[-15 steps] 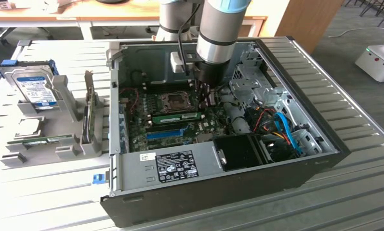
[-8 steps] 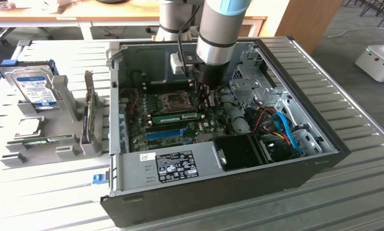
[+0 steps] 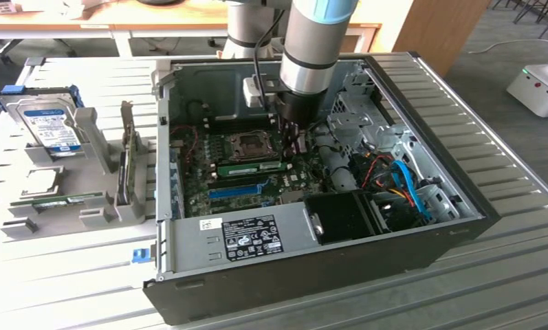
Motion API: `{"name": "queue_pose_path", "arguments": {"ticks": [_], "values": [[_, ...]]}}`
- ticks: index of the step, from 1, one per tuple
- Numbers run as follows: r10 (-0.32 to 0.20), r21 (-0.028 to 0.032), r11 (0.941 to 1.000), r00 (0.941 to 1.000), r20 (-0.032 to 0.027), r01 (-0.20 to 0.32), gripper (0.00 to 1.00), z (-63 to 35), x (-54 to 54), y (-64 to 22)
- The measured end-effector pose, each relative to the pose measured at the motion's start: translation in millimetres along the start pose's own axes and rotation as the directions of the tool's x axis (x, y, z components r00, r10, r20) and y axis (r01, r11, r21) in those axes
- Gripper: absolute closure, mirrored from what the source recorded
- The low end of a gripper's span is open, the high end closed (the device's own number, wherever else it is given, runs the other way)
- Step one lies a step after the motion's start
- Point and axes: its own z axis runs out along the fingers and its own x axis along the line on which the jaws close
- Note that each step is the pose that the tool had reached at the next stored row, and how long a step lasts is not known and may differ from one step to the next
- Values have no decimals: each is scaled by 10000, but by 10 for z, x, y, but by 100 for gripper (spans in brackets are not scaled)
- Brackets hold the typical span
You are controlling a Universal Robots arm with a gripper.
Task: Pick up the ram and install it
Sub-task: 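Press down the ram until it locks into place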
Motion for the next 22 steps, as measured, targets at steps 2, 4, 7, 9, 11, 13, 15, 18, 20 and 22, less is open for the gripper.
{"name": "queue_pose_path", "arguments": {"ticks": [2,4,7,9,11,13,15,18,20,22], "values": [[0,0,10000,10000,0,0,89,0,0,0],[0,0,10000,10000,2,0,89,2,-1,0],[0,0,10000,10000,1,0,89,10,0,0],[0,-1,10000,10000,0,0,89,12,0,0],[0,-1,10000,10000,1,0,89,12,0,0],[0,0,10000,10000,2,0,89,14,0,0],[0,2,10000,10000,1,0,89,19,0,-1],[0,0,10000,10000,2,0,89,25,0,-1],[0,0,10000,10000,2,0,89,25,0,-1],[0,1,10000,10000,2,0,89,27,0,-1]]}}
